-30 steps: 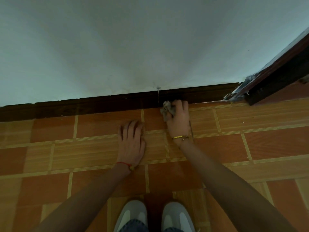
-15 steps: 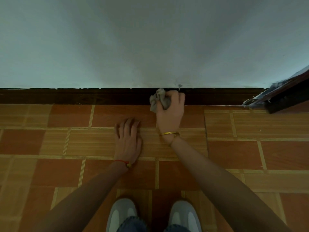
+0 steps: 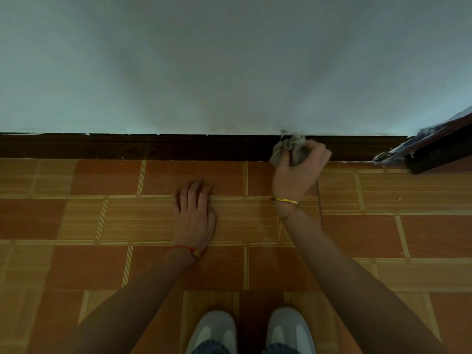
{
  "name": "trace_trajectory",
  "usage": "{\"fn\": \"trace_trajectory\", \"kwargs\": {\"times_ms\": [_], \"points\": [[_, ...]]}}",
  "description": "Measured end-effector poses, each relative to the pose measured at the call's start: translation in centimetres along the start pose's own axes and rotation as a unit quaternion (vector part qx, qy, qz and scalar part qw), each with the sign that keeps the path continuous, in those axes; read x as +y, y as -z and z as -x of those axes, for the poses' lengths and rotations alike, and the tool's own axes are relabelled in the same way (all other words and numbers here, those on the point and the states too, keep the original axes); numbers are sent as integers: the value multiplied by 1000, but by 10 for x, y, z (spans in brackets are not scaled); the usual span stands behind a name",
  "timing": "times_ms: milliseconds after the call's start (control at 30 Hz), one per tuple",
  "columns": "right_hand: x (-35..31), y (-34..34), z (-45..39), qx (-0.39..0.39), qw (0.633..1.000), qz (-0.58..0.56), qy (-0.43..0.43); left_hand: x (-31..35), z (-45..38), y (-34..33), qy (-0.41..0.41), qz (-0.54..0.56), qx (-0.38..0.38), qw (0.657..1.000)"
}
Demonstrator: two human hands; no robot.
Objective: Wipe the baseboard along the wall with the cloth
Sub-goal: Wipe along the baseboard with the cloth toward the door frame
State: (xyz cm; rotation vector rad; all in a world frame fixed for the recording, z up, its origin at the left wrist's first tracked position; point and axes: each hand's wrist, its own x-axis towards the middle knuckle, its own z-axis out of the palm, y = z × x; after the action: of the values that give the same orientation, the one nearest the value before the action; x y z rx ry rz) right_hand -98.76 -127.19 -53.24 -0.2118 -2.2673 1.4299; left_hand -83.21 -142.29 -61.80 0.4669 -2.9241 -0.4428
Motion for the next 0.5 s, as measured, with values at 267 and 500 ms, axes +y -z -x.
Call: {"fn": "trace_trajectory", "kwargs": {"times_ms": [267,500], "points": [[-15,-44,50,-142,982,26,118,0,0,1,-6,0,7,1000],[40,-5,10,-106,986,131,17,1,0,1,3,2,3,1000]]}}
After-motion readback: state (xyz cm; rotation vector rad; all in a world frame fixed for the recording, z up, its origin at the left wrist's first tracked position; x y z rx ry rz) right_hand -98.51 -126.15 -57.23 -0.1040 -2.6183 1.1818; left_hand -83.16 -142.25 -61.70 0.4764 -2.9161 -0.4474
